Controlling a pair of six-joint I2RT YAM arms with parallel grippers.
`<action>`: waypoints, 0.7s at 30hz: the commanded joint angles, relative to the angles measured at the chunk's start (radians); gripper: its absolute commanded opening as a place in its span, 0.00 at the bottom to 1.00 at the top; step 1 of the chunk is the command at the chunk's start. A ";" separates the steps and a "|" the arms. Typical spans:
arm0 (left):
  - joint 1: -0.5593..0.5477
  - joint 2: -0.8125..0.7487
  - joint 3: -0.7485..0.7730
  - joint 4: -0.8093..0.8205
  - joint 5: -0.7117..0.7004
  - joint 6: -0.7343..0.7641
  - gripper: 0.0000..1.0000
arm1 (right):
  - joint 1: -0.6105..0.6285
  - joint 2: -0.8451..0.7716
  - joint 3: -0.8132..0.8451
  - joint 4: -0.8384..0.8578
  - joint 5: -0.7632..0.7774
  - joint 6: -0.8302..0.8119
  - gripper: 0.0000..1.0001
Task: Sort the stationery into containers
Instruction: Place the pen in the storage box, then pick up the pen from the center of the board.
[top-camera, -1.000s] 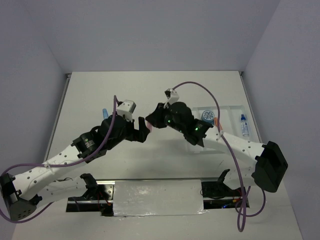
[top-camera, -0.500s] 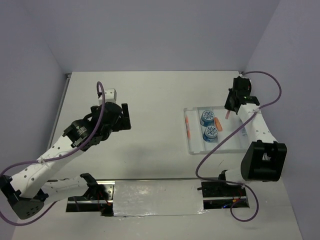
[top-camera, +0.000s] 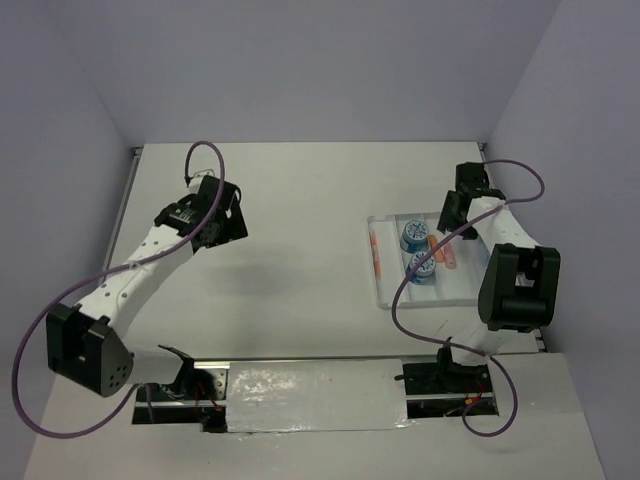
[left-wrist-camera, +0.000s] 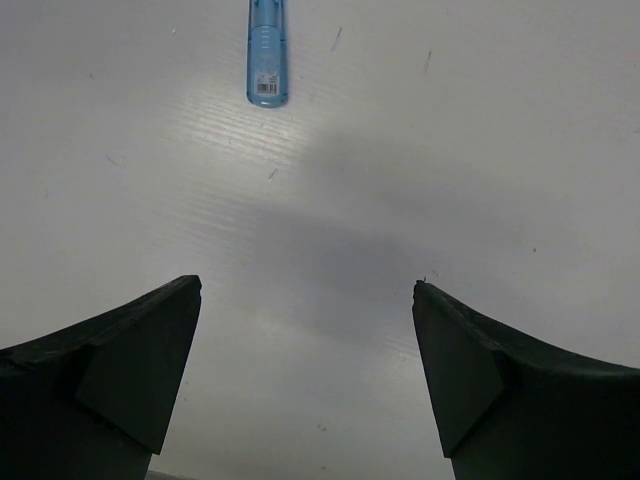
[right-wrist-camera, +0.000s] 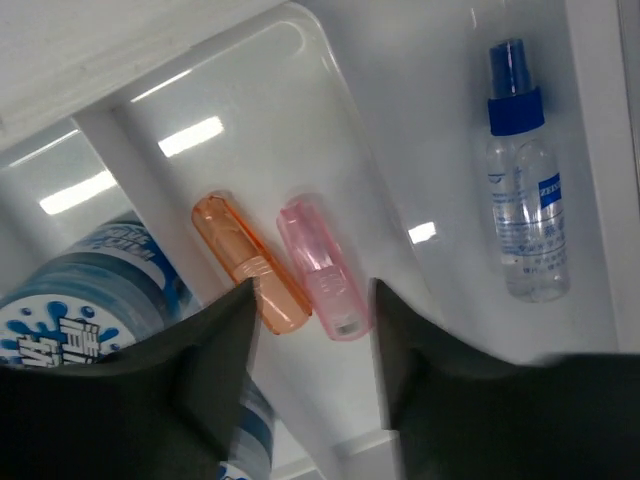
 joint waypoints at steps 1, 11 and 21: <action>0.049 0.065 0.065 0.061 0.055 -0.023 0.99 | 0.005 -0.080 0.031 -0.003 -0.043 0.004 0.78; 0.230 0.293 0.113 0.173 0.179 0.026 0.95 | 0.109 -0.438 0.052 -0.036 -0.121 0.023 1.00; 0.325 0.511 0.240 0.130 0.248 0.041 0.83 | 0.391 -0.615 0.146 -0.101 -0.167 0.030 1.00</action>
